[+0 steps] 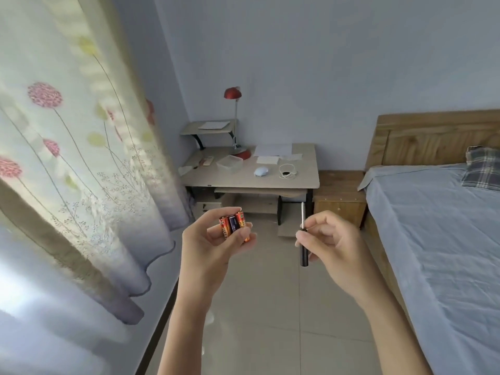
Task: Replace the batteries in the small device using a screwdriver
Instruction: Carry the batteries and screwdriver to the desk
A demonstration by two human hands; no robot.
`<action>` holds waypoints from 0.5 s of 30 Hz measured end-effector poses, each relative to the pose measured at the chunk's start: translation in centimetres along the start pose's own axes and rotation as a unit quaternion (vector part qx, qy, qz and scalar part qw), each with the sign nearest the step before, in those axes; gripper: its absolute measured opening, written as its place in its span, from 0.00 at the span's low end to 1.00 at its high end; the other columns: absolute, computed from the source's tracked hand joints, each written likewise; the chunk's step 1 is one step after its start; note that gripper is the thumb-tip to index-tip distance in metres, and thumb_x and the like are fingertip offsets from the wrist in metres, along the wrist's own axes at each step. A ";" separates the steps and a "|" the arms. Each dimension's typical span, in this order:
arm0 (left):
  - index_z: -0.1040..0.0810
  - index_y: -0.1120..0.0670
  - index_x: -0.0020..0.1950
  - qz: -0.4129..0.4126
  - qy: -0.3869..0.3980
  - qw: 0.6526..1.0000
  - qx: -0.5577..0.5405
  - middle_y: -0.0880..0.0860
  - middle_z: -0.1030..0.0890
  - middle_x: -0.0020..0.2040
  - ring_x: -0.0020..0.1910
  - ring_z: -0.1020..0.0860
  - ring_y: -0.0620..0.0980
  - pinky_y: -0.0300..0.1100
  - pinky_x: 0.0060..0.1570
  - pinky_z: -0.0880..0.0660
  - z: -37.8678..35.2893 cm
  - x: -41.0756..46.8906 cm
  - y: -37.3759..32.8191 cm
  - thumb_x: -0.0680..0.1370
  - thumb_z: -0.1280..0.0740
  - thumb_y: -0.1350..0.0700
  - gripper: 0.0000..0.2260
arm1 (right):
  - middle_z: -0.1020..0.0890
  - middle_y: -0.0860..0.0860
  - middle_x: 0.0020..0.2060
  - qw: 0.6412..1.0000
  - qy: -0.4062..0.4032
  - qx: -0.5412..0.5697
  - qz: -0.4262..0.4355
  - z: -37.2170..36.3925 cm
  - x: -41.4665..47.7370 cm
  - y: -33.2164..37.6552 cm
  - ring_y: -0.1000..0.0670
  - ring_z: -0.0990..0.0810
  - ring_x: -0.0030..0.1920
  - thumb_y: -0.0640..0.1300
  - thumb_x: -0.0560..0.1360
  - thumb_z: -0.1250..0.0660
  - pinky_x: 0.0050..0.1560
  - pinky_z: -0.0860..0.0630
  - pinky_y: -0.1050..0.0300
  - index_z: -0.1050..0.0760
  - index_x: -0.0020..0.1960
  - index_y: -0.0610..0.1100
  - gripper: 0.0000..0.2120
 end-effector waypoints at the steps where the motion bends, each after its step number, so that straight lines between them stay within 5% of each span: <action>1: 0.16 0.61 0.61 0.001 0.002 1.000 0.007 0.67 0.12 0.49 0.48 0.11 0.65 0.47 0.50 0.13 0.2 2.0 0.5 0.77 0.24 0.68 0.13 | 0.12 0.47 0.41 1.000 -0.002 -0.002 -0.002 -0.5 1.6 -0.5 0.44 0.15 0.43 0.40 0.80 0.27 0.44 0.18 0.48 0.22 0.52 0.42 0.04; 9: 0.16 0.60 0.60 0.033 0.010 0.999 0.014 0.66 0.12 0.48 0.49 0.11 0.65 0.53 0.54 0.13 -0.9 15.4 5.9 0.78 0.23 0.68 0.12 | 0.12 0.45 0.41 0.999 -0.012 0.009 -0.029 -1.0 14.4 -5.2 0.44 0.15 0.43 0.38 0.80 0.27 0.40 0.18 0.57 0.22 0.53 0.41 0.05; 15: 0.16 0.61 0.61 0.019 0.010 1.000 0.002 0.67 0.12 0.49 0.52 0.12 0.67 0.50 0.53 0.13 -3.8 28.2 8.1 0.78 0.25 0.72 0.14 | 0.12 0.45 0.42 1.000 -0.006 0.018 -0.018 -0.5 27.6 -9.0 0.46 0.14 0.43 0.39 0.80 0.27 0.40 0.18 0.54 0.22 0.52 0.42 0.05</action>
Point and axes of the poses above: each hand's wrist, its own x-axis towards the middle knuckle, its own z-axis out of the back of the hand, y = z × x, the point moved 5 cm from there along x, towards the middle knuckle
